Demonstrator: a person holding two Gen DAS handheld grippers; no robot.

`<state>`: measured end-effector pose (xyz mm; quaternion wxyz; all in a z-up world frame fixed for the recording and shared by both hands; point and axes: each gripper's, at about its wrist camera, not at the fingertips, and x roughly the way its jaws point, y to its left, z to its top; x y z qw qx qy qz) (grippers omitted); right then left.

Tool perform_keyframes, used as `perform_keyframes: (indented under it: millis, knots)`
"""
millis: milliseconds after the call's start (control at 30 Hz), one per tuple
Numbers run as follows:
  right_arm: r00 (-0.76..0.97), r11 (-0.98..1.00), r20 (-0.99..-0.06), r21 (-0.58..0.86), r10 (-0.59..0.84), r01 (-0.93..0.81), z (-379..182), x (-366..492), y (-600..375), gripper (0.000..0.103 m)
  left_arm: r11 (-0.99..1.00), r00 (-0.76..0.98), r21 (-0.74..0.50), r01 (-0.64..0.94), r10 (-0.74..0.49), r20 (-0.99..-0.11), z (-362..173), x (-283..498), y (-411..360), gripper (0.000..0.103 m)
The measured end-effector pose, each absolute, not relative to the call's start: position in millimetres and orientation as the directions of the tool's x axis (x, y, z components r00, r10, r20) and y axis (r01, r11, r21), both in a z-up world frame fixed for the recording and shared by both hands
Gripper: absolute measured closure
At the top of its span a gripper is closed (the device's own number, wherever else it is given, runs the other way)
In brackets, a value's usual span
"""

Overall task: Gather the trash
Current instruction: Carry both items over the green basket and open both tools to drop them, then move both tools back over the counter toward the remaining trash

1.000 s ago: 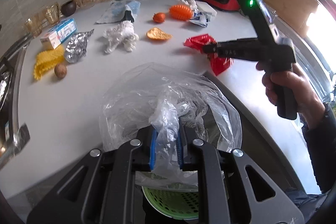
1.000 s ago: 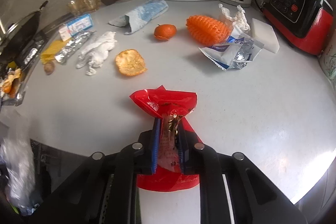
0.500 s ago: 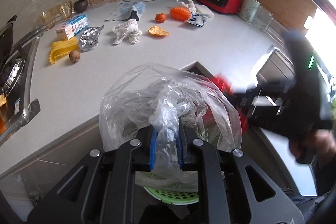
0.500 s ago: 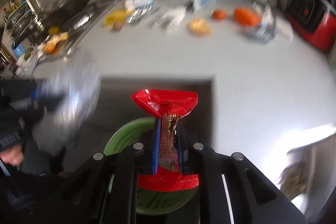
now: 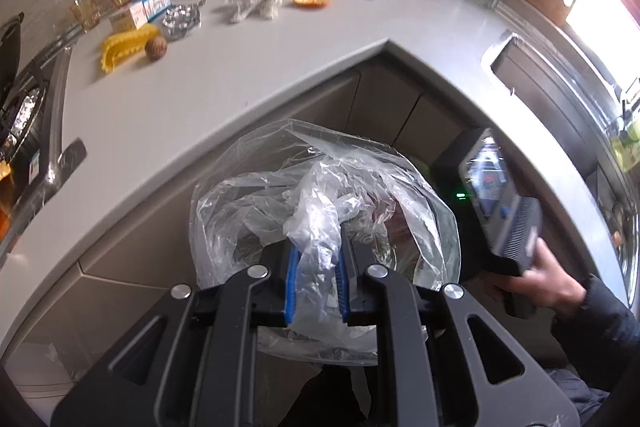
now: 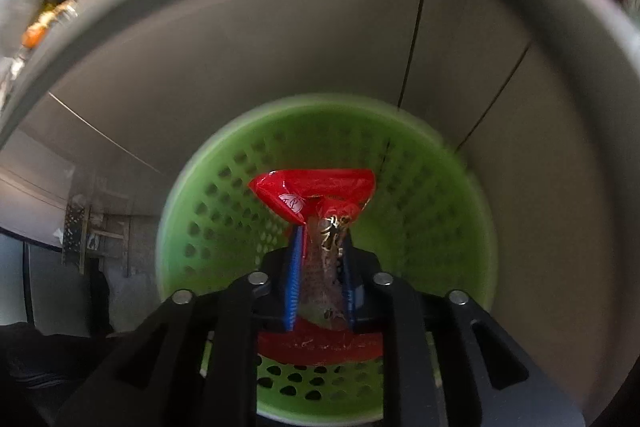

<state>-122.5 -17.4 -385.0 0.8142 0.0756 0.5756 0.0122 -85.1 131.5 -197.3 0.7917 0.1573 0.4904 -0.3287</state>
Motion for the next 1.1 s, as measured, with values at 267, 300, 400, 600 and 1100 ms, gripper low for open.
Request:
perform_keyframes:
  millis: [267, 300, 400, 600, 1100]
  knots:
    - [0.324, 0.992, -0.945, 0.075, 0.040, 0.097, -398.6, -133.2, -4.1, 0.024, 0.716, 0.300, -0.049, 0.696, -0.352, -0.886, -202.8, -87.2, 141.9, 0.088]
    - [0.332, 0.992, -0.943, 0.067, 0.029, 0.103, -395.1, -134.8, -2.6, 0.021, 0.713, 0.300, -0.048, 0.700, -0.354, -0.886, -202.9, -86.8, 141.5, 0.088]
    - [0.339, 0.992, -0.940, 0.059, 0.017, 0.115, -385.2, -138.0, -6.9, 0.018, 0.698, 0.294, -0.049, 0.714, -0.364, -0.884, -203.3, -87.5, 139.2, 0.088]
    - [0.400, 0.993, -0.915, -0.002, -0.051, 0.120, -319.5, -164.1, -14.0, 0.015, 0.672, 0.264, -0.097, 0.734, -0.414, -0.871, -198.8, -84.5, 130.1, 0.088]
    - [0.581, 0.971, -0.790, -0.073, -0.197, 0.230, -154.6, -215.8, -62.4, 0.004, 0.549, 0.031, -0.219, 0.806, -0.409, -0.912, -268.3, -92.9, 40.5, 0.038]
